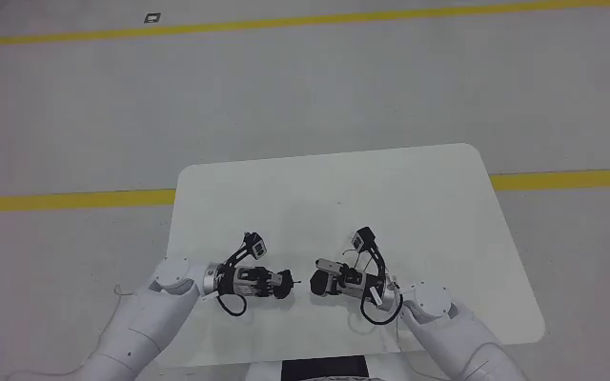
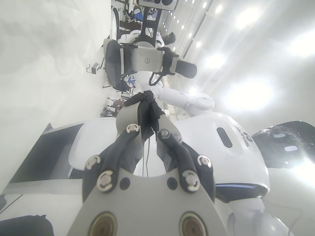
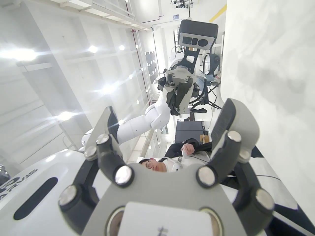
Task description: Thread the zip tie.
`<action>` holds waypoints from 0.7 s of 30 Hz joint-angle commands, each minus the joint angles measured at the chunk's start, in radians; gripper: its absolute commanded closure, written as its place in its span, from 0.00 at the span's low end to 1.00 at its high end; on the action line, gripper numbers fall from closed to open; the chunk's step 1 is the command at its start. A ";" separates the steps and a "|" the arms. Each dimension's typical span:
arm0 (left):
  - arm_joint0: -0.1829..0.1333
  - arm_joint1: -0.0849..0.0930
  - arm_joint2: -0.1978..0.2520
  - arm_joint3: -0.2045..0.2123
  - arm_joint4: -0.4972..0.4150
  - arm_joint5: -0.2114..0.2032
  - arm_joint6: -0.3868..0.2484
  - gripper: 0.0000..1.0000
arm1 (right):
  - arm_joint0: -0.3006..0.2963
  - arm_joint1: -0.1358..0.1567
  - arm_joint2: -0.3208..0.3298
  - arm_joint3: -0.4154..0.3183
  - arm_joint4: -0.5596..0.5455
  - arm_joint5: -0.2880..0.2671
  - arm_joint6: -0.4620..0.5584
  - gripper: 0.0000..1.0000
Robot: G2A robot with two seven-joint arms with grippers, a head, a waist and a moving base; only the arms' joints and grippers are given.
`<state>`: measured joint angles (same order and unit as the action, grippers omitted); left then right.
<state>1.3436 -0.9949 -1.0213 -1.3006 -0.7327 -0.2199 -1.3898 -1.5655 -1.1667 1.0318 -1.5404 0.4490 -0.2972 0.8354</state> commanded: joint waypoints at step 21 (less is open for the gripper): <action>0.011 0.013 0.053 0.037 -0.022 -0.050 0.000 1.00 | 0.026 -0.006 -0.029 0.055 0.083 0.003 0.054 0.00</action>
<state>1.3542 -0.9818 -0.9687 -1.2639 -0.7548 -0.2698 -1.3900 -1.5398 -1.1733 1.0057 -1.4806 0.5464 -0.2997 0.8998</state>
